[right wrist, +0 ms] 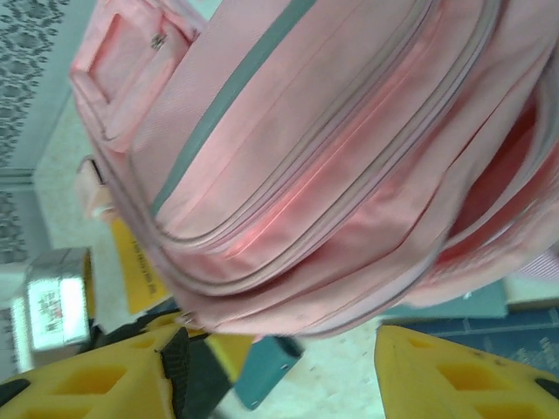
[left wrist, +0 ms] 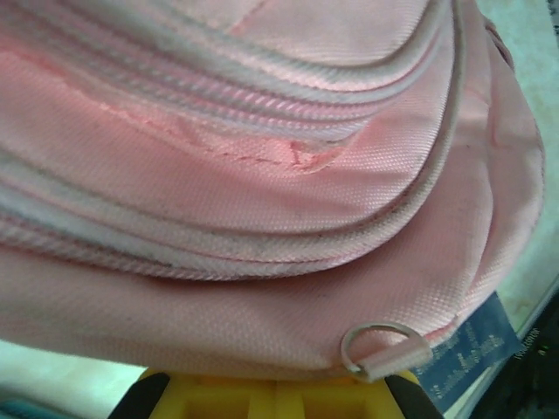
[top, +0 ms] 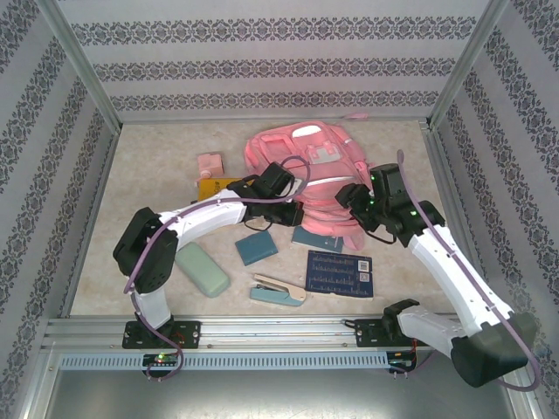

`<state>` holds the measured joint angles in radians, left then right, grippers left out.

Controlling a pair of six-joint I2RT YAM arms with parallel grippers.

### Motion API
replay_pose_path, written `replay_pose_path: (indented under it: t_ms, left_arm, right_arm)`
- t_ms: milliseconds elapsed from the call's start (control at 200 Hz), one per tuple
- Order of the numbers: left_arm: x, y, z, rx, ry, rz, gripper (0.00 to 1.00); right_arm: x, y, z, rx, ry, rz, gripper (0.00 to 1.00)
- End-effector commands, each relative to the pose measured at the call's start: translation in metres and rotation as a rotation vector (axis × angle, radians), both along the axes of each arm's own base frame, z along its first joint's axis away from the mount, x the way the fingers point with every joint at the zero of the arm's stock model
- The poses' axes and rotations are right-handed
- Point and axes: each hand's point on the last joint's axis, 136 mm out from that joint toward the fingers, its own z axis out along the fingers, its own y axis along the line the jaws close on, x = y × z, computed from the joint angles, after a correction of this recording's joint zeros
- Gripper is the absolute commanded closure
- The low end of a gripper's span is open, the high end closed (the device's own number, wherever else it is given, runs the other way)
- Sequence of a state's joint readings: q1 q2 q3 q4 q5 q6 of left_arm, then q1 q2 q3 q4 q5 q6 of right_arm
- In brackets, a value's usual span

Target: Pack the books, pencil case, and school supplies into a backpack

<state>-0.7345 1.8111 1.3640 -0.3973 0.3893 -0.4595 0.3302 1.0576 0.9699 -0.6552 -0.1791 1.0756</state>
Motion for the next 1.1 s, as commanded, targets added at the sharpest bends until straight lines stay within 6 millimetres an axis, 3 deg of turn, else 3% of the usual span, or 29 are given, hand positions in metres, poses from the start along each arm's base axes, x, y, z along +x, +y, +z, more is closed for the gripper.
replay_pose_path:
  t_ms: [0, 270, 565, 674, 929, 1094]
  left_arm:
    - [-0.004, -0.027, 0.034, -0.08, -0.033, -0.044, 1.0]
    - [-0.013, -0.036, 0.038, -0.08, -0.038, -0.067, 1.0]
    - [-0.018, -0.034, 0.034, -0.065, -0.035, -0.075, 1.0]
    - [-0.02, -0.031, 0.032, -0.06, -0.032, -0.073, 1.0]
    - [-0.02, -0.02, 0.029, -0.006, -0.06, -0.073, 1.0]
    - [-0.014, -0.006, 0.021, 0.045, -0.055, -0.057, 1.0]
  right_arm:
    - [-0.015, 0.018, -0.016, 0.146, 0.124, -0.031, 0.41]
    - [-0.019, 0.031, -0.033, 0.276, 0.193, -0.094, 0.39]
    - [0.025, 0.035, -0.051, 0.333, 0.105, -0.09, 0.43]
    - [0.035, 0.041, -0.05, 0.363, 0.078, -0.074, 0.53]
    - [0.04, 0.022, -0.04, 0.269, 0.014, -0.107, 1.0]
    - [0.039, 0.012, -0.038, 0.243, 0.01, -0.125, 1.0]
